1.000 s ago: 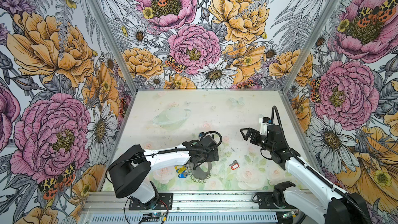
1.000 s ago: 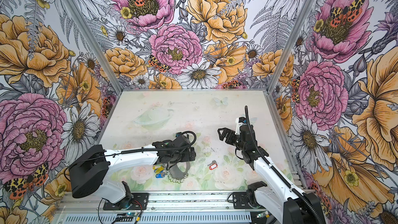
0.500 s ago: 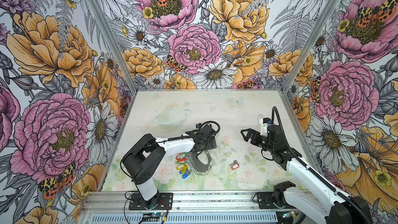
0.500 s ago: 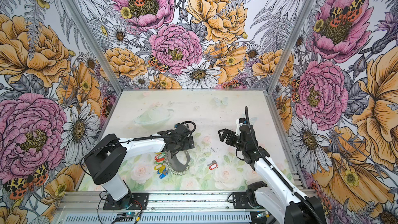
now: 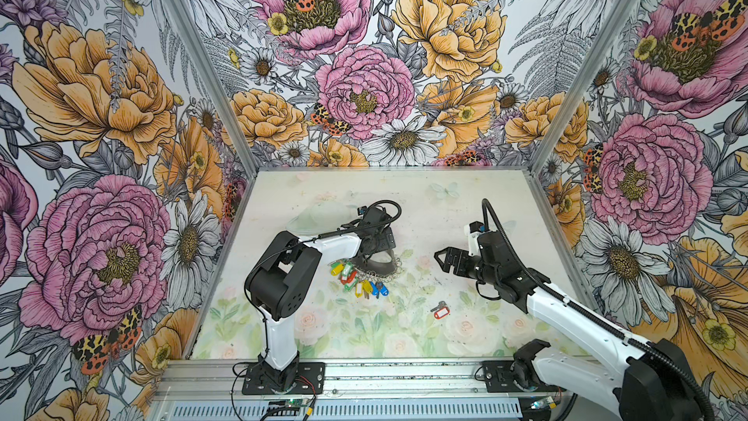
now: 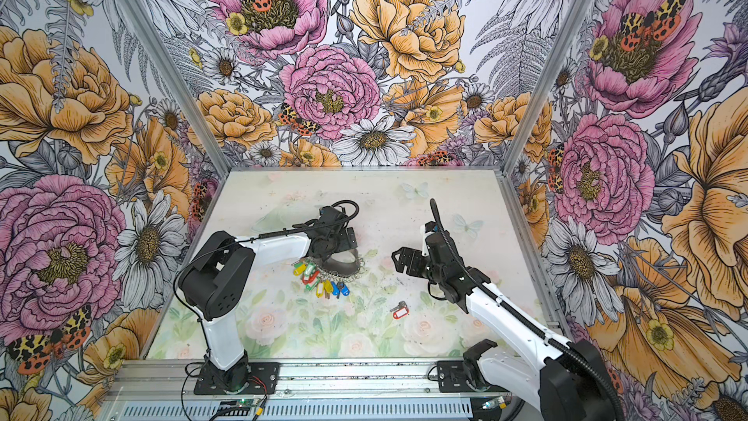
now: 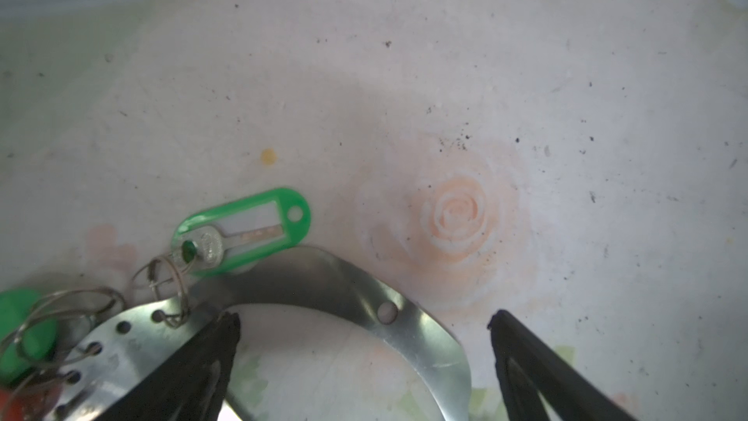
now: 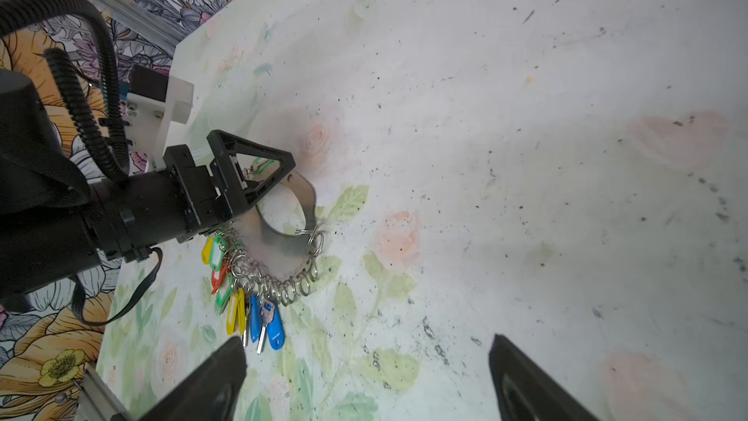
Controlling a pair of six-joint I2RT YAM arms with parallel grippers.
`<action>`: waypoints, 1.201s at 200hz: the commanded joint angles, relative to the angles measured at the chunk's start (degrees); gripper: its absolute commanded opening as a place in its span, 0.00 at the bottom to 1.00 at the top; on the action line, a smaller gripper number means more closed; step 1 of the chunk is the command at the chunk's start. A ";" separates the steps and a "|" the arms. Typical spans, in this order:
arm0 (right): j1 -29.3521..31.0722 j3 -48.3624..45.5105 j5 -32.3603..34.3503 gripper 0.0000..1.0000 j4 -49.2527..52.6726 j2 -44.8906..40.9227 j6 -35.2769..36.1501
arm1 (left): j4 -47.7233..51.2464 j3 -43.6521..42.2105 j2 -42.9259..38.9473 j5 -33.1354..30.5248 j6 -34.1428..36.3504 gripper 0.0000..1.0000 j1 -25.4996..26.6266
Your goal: Put the keys on the keyring
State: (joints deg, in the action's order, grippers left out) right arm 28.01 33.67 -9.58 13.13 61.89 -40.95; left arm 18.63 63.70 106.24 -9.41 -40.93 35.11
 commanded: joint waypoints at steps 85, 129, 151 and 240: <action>10.18 5.33 6.98 0.75 7.57 11.94 -4.15 | -2.98 -16.37 -19.67 -2.19 1.11 0.99 3.11; 13.76 3.89 9.62 0.66 21.11 7.44 -6.27 | -6.07 -20.52 -22.69 -2.18 0.67 0.99 0.67; 15.34 2.99 7.66 0.60 22.74 4.68 -7.44 | -7.00 -21.16 -22.59 -2.17 0.86 0.99 -0.17; 16.89 2.62 12.87 0.41 26.82 10.42 -8.89 | -7.98 -21.19 -21.43 -1.35 0.41 0.99 -0.57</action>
State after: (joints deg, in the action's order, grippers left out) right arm 44.62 36.53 0.25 38.37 70.91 -49.63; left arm 12.14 43.09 84.47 -10.11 -40.32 35.00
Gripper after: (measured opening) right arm 0.438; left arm 0.986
